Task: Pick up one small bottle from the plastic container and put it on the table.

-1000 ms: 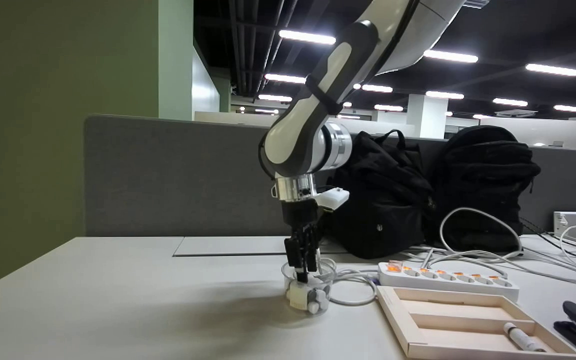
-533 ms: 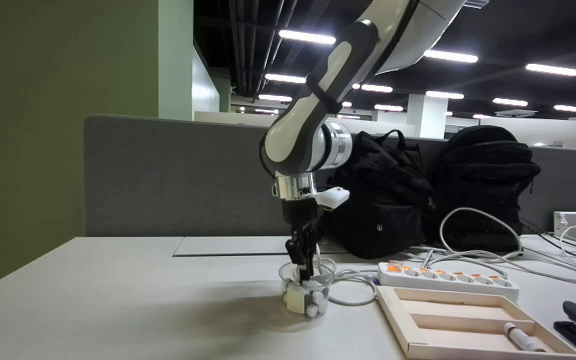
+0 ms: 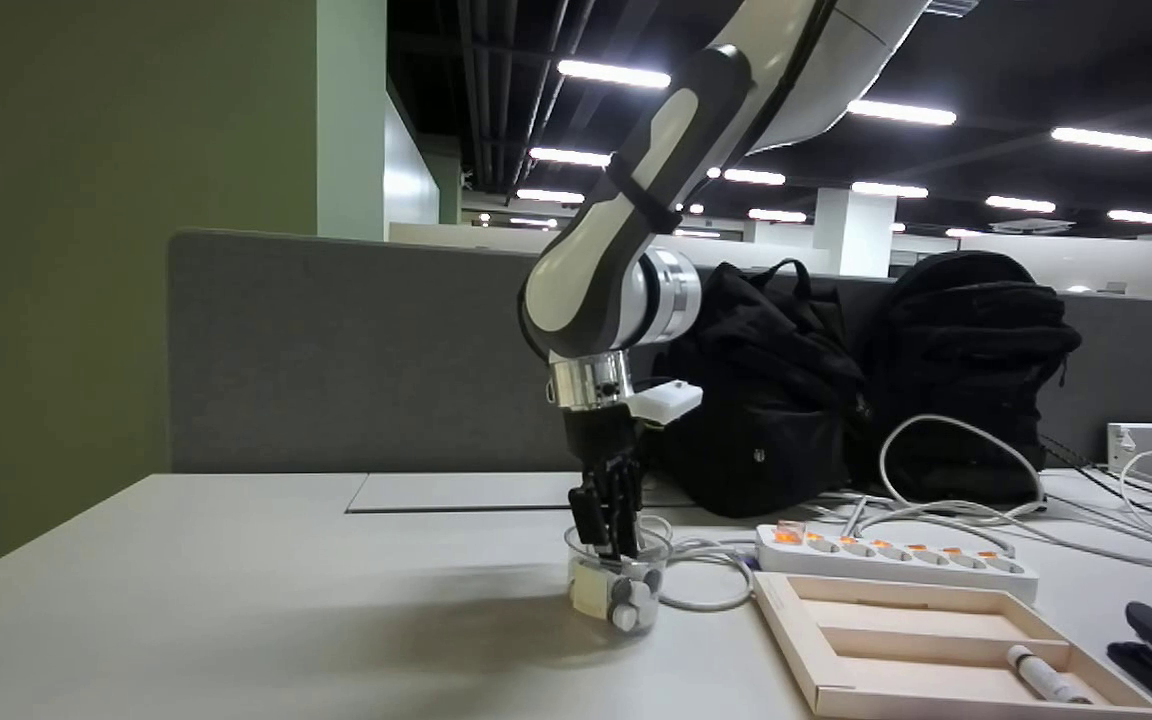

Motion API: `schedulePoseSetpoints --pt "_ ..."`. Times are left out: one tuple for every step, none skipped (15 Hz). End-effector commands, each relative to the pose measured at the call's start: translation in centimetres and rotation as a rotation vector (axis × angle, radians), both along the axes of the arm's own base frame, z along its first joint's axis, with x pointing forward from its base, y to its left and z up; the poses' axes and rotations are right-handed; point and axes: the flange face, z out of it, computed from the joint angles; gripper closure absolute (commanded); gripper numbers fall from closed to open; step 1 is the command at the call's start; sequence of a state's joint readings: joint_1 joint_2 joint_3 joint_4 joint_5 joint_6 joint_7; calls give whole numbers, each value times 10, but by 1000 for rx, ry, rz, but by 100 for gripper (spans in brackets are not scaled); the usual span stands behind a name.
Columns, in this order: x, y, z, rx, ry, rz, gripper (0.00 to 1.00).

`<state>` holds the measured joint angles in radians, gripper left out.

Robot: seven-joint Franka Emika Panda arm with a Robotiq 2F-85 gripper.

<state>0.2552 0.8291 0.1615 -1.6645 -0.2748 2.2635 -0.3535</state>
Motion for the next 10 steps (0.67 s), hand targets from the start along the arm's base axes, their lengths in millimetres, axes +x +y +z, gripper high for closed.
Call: schedulePoseSetpoints --pt "-10 0 -27 -58 35 -92 22" --pt "-12 0 -29 -63 41 -105 18" --pt "-13 1 -30 -69 44 -116 17" --pt "-13 2 -31 -70 45 -123 66" --pt "-14 3 -32 -73 45 -129 64" --pt "-14 3 -31 -72 45 -139 66" --pt "-14 3 -30 -71 50 -145 72" --pt "-14 1 -29 -72 51 -156 81" --pt "-13 0 -27 -69 51 -163 85" --pt "-12 0 -25 -62 53 -168 92"
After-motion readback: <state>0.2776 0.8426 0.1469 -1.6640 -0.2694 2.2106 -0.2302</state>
